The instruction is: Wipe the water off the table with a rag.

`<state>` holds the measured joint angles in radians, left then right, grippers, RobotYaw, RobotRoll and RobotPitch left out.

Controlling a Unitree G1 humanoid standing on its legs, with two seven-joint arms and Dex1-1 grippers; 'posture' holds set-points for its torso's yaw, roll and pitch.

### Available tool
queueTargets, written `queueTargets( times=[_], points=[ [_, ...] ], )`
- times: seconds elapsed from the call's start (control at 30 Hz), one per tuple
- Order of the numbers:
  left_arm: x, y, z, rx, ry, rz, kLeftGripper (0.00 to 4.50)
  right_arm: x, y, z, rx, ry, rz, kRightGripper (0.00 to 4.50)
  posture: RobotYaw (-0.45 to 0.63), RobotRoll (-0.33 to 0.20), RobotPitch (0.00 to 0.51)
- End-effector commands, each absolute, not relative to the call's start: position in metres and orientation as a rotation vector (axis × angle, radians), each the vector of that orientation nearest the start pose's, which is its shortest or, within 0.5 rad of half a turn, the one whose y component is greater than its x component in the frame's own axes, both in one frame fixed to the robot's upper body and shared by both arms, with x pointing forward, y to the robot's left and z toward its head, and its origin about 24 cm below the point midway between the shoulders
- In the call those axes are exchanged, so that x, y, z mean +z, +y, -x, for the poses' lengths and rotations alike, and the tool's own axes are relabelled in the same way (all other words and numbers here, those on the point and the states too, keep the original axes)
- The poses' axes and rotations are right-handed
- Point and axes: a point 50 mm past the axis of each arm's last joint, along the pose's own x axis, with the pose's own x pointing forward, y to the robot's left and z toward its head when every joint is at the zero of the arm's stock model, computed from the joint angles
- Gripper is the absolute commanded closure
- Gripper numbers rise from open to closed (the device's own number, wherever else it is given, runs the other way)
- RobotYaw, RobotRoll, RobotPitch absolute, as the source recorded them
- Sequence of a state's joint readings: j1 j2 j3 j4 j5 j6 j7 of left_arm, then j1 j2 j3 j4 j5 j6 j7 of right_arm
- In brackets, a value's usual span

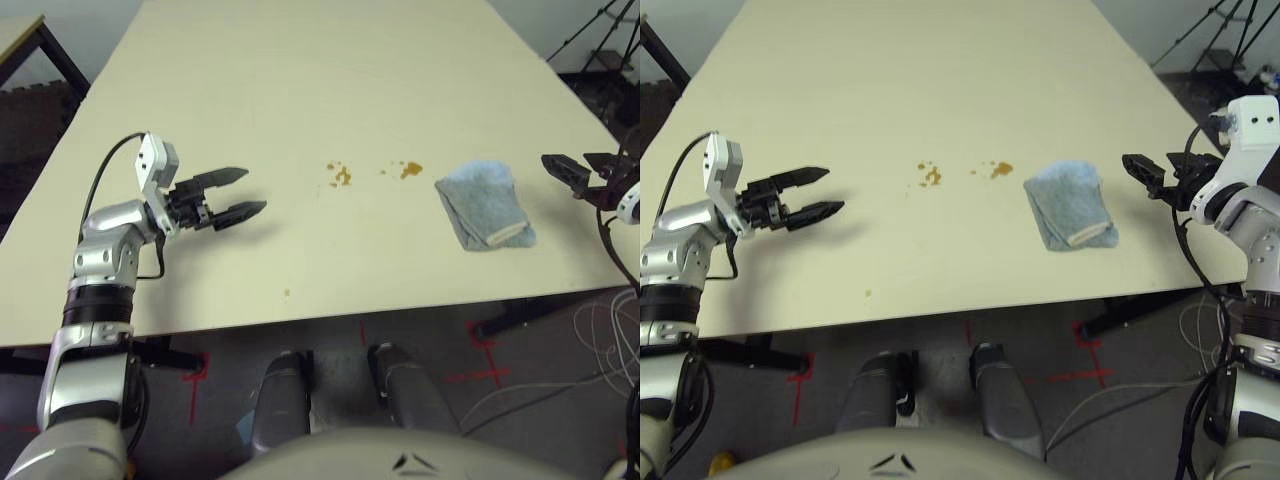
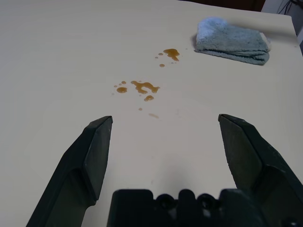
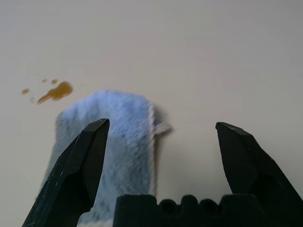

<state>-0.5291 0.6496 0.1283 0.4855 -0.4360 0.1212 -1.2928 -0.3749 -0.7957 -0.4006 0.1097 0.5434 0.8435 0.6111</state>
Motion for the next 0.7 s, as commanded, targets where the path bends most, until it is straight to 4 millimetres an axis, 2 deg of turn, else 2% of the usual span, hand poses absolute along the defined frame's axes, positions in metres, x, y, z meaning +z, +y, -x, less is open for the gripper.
queueTargets(
  times=[0.03, 0.33, 0.7],
  points=[
    [0.137, 0.254, -0.312, -1.058, 0.039, -0.115, 0.0, 0.167, -0.316, -0.273, 0.314, 0.36, -0.082, 0.01, -0.2, 0.0, 0.129],
    [0.136, 0.251, -0.312, -1.068, 0.036, -0.113, 0.0, 0.153, -0.306, -0.276, 0.334, 0.457, -0.085, 0.01, -0.2, 0.0, 0.129],
    [0.139, 0.255, -0.308, -1.061, 0.031, -0.122, 0.0, 0.134, -0.292, -0.297, 0.288, 0.492, -0.067, 0.01, -0.16, 0.0, 0.133]
  ],
)
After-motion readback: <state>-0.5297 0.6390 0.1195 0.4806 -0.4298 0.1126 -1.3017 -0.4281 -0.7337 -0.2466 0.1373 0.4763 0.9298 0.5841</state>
